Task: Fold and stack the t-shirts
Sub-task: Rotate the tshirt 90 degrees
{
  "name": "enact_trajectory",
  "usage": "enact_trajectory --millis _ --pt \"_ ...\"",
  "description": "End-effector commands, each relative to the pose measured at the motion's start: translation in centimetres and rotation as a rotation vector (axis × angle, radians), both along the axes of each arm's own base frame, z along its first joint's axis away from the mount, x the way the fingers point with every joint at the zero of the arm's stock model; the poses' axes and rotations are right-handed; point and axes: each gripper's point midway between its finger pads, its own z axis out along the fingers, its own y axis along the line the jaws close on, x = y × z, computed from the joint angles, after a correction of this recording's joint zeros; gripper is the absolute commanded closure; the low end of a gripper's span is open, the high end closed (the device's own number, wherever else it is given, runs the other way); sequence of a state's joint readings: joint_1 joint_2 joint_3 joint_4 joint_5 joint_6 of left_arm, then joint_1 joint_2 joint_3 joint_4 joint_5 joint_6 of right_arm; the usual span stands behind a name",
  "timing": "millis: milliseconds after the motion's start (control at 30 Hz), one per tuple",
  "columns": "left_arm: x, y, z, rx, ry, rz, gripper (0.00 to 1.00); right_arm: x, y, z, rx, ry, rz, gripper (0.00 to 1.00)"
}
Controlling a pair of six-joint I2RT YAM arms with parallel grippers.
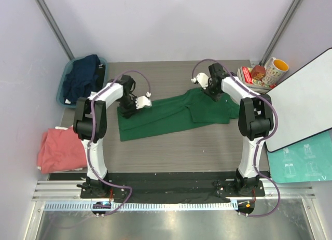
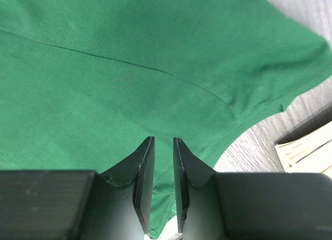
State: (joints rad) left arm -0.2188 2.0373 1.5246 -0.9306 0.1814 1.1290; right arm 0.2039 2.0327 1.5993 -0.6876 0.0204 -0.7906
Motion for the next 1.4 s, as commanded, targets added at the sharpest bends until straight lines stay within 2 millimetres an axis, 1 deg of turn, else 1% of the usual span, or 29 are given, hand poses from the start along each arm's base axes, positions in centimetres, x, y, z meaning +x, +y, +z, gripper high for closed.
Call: enact_trajectory --millis 0,67,133,200,233,333,367,433,467,500,533,567,600,667,700,767,800,867,933,1000,1067,1133,1167,1200,1233,1267,1300,1333,1367 --pt "0.3 0.3 -2.2 0.055 0.006 -0.013 0.64 0.3 -1.7 -0.8 -0.039 0.021 -0.046 0.74" --pt "0.2 1.1 -2.6 0.096 0.004 -0.024 0.65 0.3 -2.5 -1.0 -0.053 0.024 -0.061 0.74" --pt "-0.1 2.0 -2.9 0.125 0.002 -0.042 0.66 0.3 -2.9 -2.1 -0.062 0.045 -0.067 0.74" --pt "-0.2 2.7 -2.5 0.144 -0.011 -0.044 0.66 1.1 -3.4 -2.4 -0.069 0.033 -0.084 0.74" --pt "-0.4 3.0 -2.5 0.146 -0.005 -0.046 0.66 1.3 -3.7 -3.4 -0.076 0.044 -0.093 0.74" --pt "-0.7 3.8 -1.3 0.155 -0.008 -0.025 0.66 3.6 -4.2 -3.8 -0.088 -0.009 -0.129 0.74" --pt "-0.8 4.0 -1.1 0.157 -0.008 -0.017 0.66 5.1 -4.2 -3.9 -0.084 -0.038 -0.145 0.75" --pt "-1.0 4.4 -0.4 0.158 -0.012 -0.01 0.66 6.4 -4.5 -4.1 -0.083 -0.063 -0.171 0.75" --pt "-1.2 4.6 -0.3 0.162 -0.012 -0.01 0.66 7.6 -4.2 -4.3 -0.077 -0.084 -0.179 0.75" --pt "-1.3 4.9 -0.1 0.17 -0.014 -0.005 0.66 8.1 -4.3 -4.3 -0.071 -0.093 -0.182 0.75" --pt "-1.5 5.1 0.2 0.172 -0.013 -0.004 0.66 8.9 -3.9 -3.7 -0.059 -0.115 -0.177 0.75" --pt "-1.6 5.2 0.3 0.173 -0.014 0.0 0.66 9.3 -3.6 -4.3 -0.057 -0.114 -0.171 0.75" --pt "-1.7 5.5 0.4 0.176 -0.016 0.004 0.66 9.6 -3.4 -4.4 -0.058 -0.121 -0.164 0.75" --pt "-1.9 5.5 0.6 0.174 -0.012 0.008 0.65 10.7 -2.8 -4.1 -0.056 -0.153 -0.145 0.75" --pt "-2.0 5.6 0.7 0.173 -0.01 0.014 0.65 11.0 -2.7 -4.6 -0.059 -0.153 -0.138 0.75" --pt "-2.2 5.3 1.0 0.16 0.001 0.016 0.65 12.3 -2.4 -4.4 -0.067 -0.192 -0.128 0.75" --pt "-2.3 5.1 1.0 0.148 0.008 0.024 0.65 12.6 -2.6 -5.1 -0.081 -0.192 -0.119 0.76" --pt "-2.4 4.5 1.6 0.115 0.022 0.031 0.65 14.0 -2.7 -4.8 -0.092 -0.244 -0.116 0.76" --pt "-2.8 3.9 2.2 0.086 0.044 0.039 0.65 14.8 -2.8 -5.1 -0.1 -0.275 -0.115 0.77" --pt "-3.2 2.9 3.0 0.025 0.059 0.033 0.65 16.1 -2.8 -4.3 -0.099 -0.336 -0.135 0.79" --pt "-4.0 2.1 3.6 -0.019 0.081 0.029 0.65 17.3 -2.8 -2.6 -0.091 -0.406 -0.174 0.79" --pt "-4.1 1.9 4.4 -0.036 0.059 0.032 0.65 17.9 -2.7 -1.1 -0.075 -0.458 -0.221 0.78" --pt "-4.1 2.0 4.6 -0.039 0.046 0.037 0.65 18.1 -2.4 0.5 -0.057 -0.487 -0.227 0.75" --pt "-3.8 1.9 5.1 -0.046 0.003 0.039 0.65 18.1 -2.1 1.2 -0.037 -0.497 -0.225 0.69" --pt "-3.6 2.0 5.4 -0.05 -0.021 0.047 0.65 18.0 -1.3 1.9 -0.021 -0.504 -0.217 0.67" --pt "-3.3 2.2 5.7 -0.053 -0.049 0.066 0.65 17.6 -0.9 3.8 0.001 -0.512 -0.216 0.64" --pt "-2.4 2.4 5.7 -0.05 -0.106 0.086 0.66 17.2 -0.2 4.5 0.023 -0.506 -0.204 0.58" --pt "-1.9 2.6 6.8 -0.058 -0.166 0.104 0.67 16.5 1.5 5.2 0.058 -0.495 -0.172 0.56" --pt "-1.3 3.1 7.3 -0.067 -0.203 0.163 0.68 15.8 2.4 8.0 0.099 -0.525 -0.164 0.53"
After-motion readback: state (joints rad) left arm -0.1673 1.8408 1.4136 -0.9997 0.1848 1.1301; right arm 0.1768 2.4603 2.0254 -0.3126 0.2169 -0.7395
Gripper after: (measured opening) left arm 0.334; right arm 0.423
